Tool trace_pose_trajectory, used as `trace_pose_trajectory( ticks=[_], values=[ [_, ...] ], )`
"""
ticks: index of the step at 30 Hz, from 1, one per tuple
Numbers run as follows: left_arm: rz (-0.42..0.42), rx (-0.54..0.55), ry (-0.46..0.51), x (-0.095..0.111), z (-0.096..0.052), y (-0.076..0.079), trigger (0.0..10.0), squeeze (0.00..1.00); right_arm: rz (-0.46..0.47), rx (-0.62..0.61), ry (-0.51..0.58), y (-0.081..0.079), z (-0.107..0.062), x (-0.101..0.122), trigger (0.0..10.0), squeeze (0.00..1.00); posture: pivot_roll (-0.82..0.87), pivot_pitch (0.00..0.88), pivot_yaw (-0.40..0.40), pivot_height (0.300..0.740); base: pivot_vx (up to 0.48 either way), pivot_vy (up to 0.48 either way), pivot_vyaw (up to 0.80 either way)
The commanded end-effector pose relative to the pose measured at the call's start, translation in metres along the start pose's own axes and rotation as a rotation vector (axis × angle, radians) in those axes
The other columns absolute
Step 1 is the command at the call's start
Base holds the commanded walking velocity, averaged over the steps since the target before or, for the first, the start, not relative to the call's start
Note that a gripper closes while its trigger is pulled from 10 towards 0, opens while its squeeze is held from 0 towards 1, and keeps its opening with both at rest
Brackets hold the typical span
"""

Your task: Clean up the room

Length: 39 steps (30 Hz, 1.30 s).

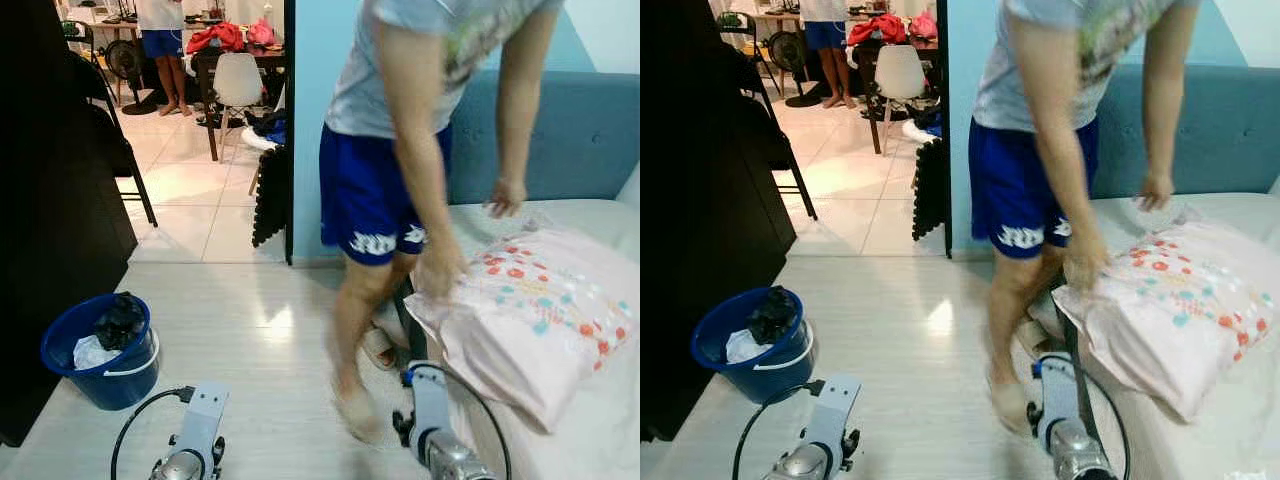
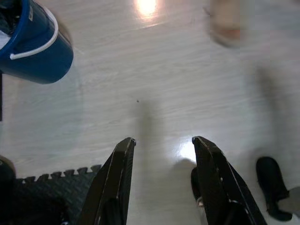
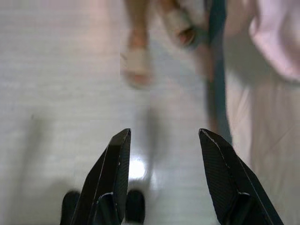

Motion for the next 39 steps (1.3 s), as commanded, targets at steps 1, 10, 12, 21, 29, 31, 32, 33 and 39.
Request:
trace_pose_trajectory(
  ticks=[1, 10, 12, 21, 29, 31, 32, 33, 39],
  values=[
    [-0.032, 0.028, 0.006, -0.006, -0.002, -0.009, 10.0, 0.00, 0.025, 0.014, 0.054, -0.006, 0.001, 0.015, 10.0, 0.00, 0.01, 0.000, -0.071, 0.740, 0.000, 0.000, 0.00],
    [-0.097, 0.130, 0.123, 0.001, -0.010, -0.040, 10.0, 0.00, -0.095, 0.094, 0.176, -0.033, -0.001, 0.037, 10.0, 0.00, 0.03, 0.000, -0.113, 0.740, 0.000, 0.000, 0.00],
    [-0.103, 0.186, 0.155, 0.005, -0.014, -0.053, 10.0, 0.00, -0.091, 0.097, 0.219, -0.035, -0.003, 0.042, 10.0, 0.00, 0.04, 0.000, -0.122, 0.740, 0.000, 0.000, 0.00],
    [-0.154, 0.260, 0.345, 0.055, -0.023, -0.074, 10.0, 0.00, 0.059, 0.086, 0.244, -0.029, -0.009, 0.032, 10.0, 0.00, 0.08, 0.000, -0.119, 0.740, 0.000, 0.000, 0.00],
    [-0.101, 0.202, 0.411, 0.092, -0.019, -0.062, 10.0, 0.00, 0.084, 0.031, 0.350, -0.019, -0.016, 0.044, 10.0, 0.00, 0.06, 0.000, -0.071, 0.740, 0.000, 0.000, 0.00],
    [-0.110, 0.205, 0.413, 0.095, -0.020, -0.062, 10.0, 0.00, 0.093, 0.031, 0.361, -0.019, -0.017, 0.046, 10.0, 0.00, 0.06, 0.000, -0.053, 0.740, 0.000, 0.000, 0.00],
    [-0.103, 0.201, 0.421, 0.099, -0.020, -0.062, 10.0, 0.00, 0.080, 0.034, 0.375, -0.020, -0.018, 0.049, 10.0, 0.00, 0.06, 0.000, -0.034, 0.740, 0.000, 0.000, 0.00],
    [-0.096, 0.197, 0.426, 0.101, -0.021, -0.062, 10.0, 0.00, 0.069, 0.037, 0.384, -0.021, -0.018, 0.051, 10.0, 0.00, 0.06, 0.000, -0.029, 0.740, 0.000, 0.000, 0.00],
    [-0.101, 0.192, 0.439, 0.109, -0.023, -0.067, 10.0, 0.00, 0.023, 0.067, 0.408, -0.028, -0.021, 0.056, 10.0, 0.00, 0.04, 0.000, -0.007, 0.740, 0.000, 0.000, 0.00]
  ],
)
Point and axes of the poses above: a point about 5 cm out from each wrist's last joint towards the gripper, its own z axis pointing out of the wrist towards the gripper, its own x axis along the axis of the wrist's last joint, y = z × x, the point moved 6 cm from there along z, pointing out of the wrist towards the gripper, and after that the axes turned 12 degrees about z, right-handed, at the moved point
